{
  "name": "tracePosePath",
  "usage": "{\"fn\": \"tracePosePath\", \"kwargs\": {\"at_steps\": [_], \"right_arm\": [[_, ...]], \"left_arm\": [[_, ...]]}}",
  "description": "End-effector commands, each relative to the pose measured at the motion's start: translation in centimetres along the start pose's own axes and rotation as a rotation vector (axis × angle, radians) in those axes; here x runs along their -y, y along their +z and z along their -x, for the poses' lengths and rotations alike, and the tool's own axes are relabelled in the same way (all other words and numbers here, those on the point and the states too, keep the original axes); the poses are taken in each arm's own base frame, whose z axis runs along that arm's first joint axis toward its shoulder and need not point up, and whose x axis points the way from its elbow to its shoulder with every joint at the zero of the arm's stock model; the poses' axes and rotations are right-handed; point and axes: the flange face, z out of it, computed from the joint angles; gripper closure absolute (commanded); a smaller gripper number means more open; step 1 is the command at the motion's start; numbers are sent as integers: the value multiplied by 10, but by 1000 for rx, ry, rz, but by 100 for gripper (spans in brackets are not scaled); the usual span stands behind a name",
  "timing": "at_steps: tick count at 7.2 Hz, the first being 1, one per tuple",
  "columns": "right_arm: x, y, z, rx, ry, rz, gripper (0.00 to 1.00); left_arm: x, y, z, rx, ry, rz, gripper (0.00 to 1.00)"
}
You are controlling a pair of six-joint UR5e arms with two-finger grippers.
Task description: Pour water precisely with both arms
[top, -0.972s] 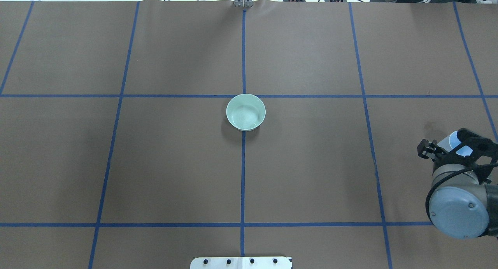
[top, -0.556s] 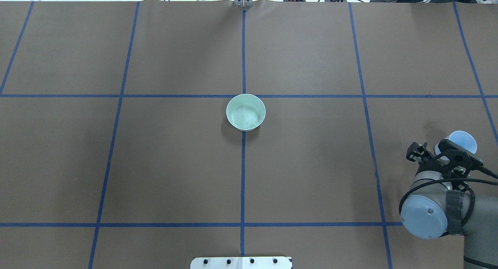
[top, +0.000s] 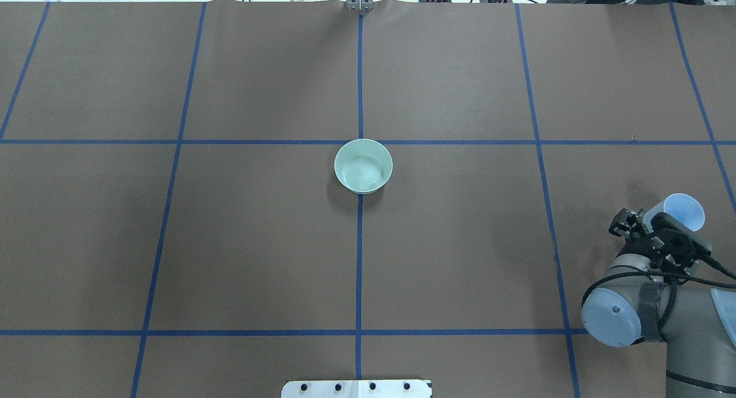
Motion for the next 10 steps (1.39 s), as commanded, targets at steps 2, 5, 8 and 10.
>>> {"fn": "tracePosePath", "kwargs": {"at_steps": [2, 5, 8, 10], "right_arm": [[-8, 34, -5, -58, 9, -51, 0], [-5, 56, 11, -93, 54, -81, 0], [-4, 86, 9, -140, 45, -124, 1], [-8, 94, 5, -151, 39, -136, 4]], "left_arm": [[0, 0, 0, 0, 1, -1, 0], [0, -2, -1, -10, 1, -3, 0], [-1, -1, -2, -23, -1, -1, 0], [-1, -1, -2, -21, -1, -1, 0]]}}
